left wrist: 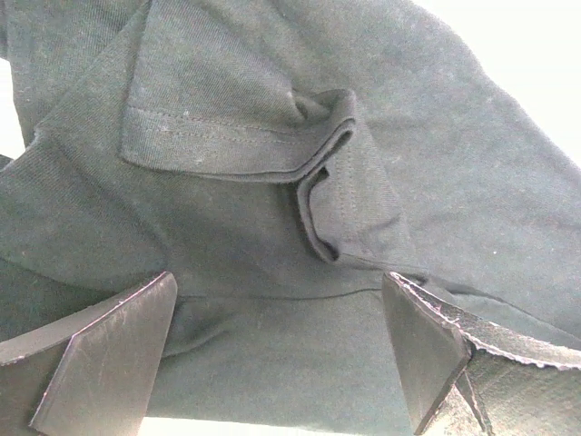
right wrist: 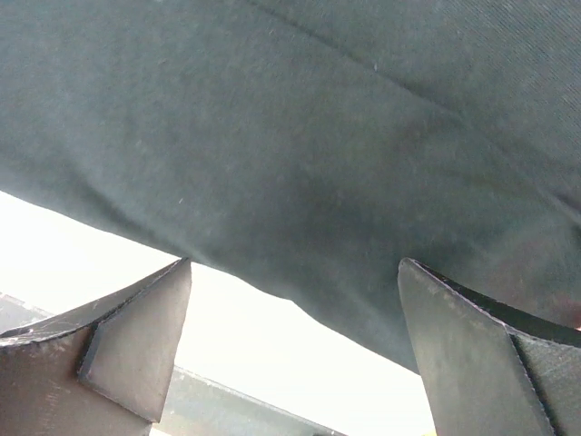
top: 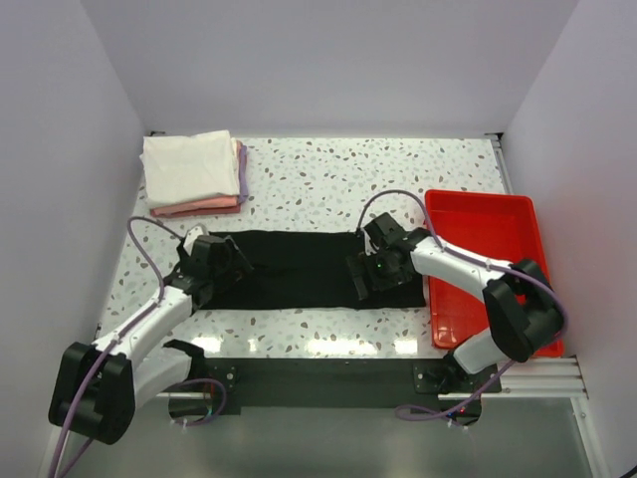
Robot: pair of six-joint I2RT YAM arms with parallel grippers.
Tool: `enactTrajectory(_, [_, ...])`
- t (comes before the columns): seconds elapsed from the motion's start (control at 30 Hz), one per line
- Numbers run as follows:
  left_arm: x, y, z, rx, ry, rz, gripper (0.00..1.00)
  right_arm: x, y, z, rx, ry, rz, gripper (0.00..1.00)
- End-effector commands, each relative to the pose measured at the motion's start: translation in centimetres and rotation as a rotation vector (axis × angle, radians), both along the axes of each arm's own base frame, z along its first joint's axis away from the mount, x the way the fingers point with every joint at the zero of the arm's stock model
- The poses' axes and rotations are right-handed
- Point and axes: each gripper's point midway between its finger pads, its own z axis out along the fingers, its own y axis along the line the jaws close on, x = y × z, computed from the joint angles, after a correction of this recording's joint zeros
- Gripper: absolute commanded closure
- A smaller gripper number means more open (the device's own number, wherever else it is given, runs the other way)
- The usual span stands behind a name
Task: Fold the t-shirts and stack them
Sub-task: Fold the tshirt
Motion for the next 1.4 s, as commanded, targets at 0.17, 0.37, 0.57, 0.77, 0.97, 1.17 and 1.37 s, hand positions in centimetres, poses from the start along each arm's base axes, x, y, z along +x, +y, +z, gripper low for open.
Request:
enactTrajectory(0.17, [3.6, -1.5, 4.1, -0.02, -0.055, -0.036, 0.0, 2.0, 1.6, 4.7, 0.073, -0.099, 0.021, 0.01])
enactTrajectory(0.37, [5.6, -2.3, 3.8, -0.022, -0.067, -0.059, 0.0, 2.3, 1.5, 4.6, 0.056, -0.1, 0.019, 0.01])
enactTrajectory(0.57, [6.5, -1.9, 2.5, 0.02, -0.042, -0.05, 0.0, 2.5, 1.2, 4.6, 0.031, -0.106, 0.028, 0.01])
enactTrajectory(0.77, [9.1, -0.4, 3.3, 0.12, -0.097, 0.003, 0.0, 3.0, 1.1, 5.2, 0.029, -0.132, 0.018, 0.01])
enactTrajectory(0.97, [13.9, 1.6, 3.7, 0.286, -0.155, 0.058, 0.0, 3.7, 1.1, 5.9, 0.026, -0.172, 0.012, 0.01])
enactTrajectory(1.17, [17.3, -0.1, 6.7, 0.258, -0.225, -0.001, 0.0, 3.8, 1.0, 6.5, 0.034, -0.189, 0.01, 0.01])
enactTrajectory(1.37, [14.9, -1.7, 7.1, 0.175, -0.196, -0.065, 0.0, 3.7, 0.9, 6.6, 0.037, -0.201, 0.004, 0.01])
